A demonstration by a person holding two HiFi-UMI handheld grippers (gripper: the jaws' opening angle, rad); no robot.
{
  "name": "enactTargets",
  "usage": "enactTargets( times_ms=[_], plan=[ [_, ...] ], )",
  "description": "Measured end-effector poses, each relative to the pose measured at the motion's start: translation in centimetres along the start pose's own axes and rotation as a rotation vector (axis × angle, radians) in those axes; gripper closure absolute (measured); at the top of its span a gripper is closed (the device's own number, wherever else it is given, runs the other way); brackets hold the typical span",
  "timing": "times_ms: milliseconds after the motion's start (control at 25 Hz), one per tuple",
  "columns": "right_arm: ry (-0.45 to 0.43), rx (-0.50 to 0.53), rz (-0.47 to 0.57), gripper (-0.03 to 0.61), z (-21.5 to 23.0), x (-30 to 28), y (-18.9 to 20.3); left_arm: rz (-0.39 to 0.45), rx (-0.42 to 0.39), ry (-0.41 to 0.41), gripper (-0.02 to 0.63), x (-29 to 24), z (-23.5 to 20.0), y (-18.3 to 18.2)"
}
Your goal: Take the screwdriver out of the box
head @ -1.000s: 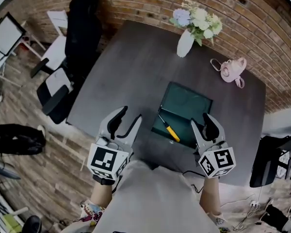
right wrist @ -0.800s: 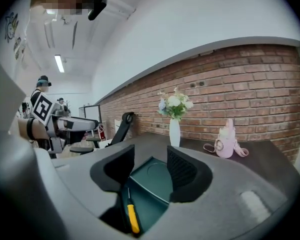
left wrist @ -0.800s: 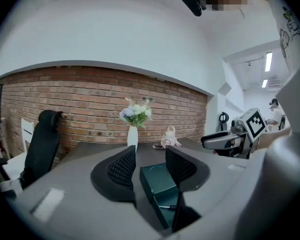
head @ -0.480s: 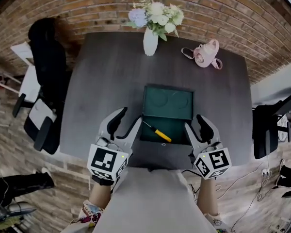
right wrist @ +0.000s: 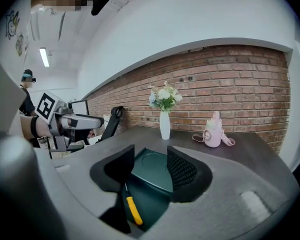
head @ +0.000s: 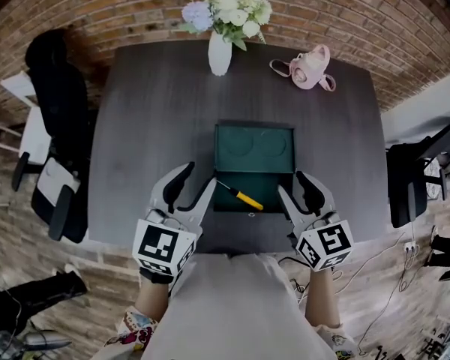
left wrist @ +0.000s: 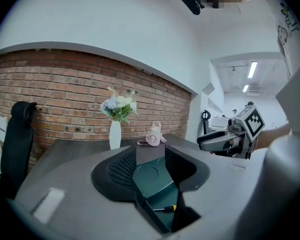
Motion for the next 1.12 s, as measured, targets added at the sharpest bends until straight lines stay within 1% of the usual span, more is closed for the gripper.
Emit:
enactTargets(
  times_ms=[200,320,640,880,1120],
  plan=[
    [-0.033,0.017,-0.052,0.379,-0.8,-0.9,0.7,-0.025,-0.009,0.03,0.433,-0.3,0.2,0.8],
    [-0.061,0.035,-0.098,0.379,-1.3,-1.9,1.2,-0.042,0.002,0.037,0.433,-0.2,0.2,1.8],
    [-0.151,0.086,-0.22,0.379,-2.0,-4.8,3.0,-0.058,0.019,0.032,0.433,-0.2,0.3,3.5],
    [-0.208,0.103,-0.306,0.379,-2.0,-6.9,4.1,-0.059,0.033,0.016,0.433,-0.2,0.0,4.2],
    [-0.27,0.151,-0.412,0.379,-2.4,-9.5,5.5,-0.083,0.056,0.006,0.434,-0.6,0.0,5.3]
  ],
)
Point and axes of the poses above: the fingertips, and each gripper's own axes: x backward along the fingers, z to its right, y out of its underside, the point moved 10 cm from there along x, backward along the fingers, and after that the axes turned 9 degrees about -z, right-handed, at the moved point
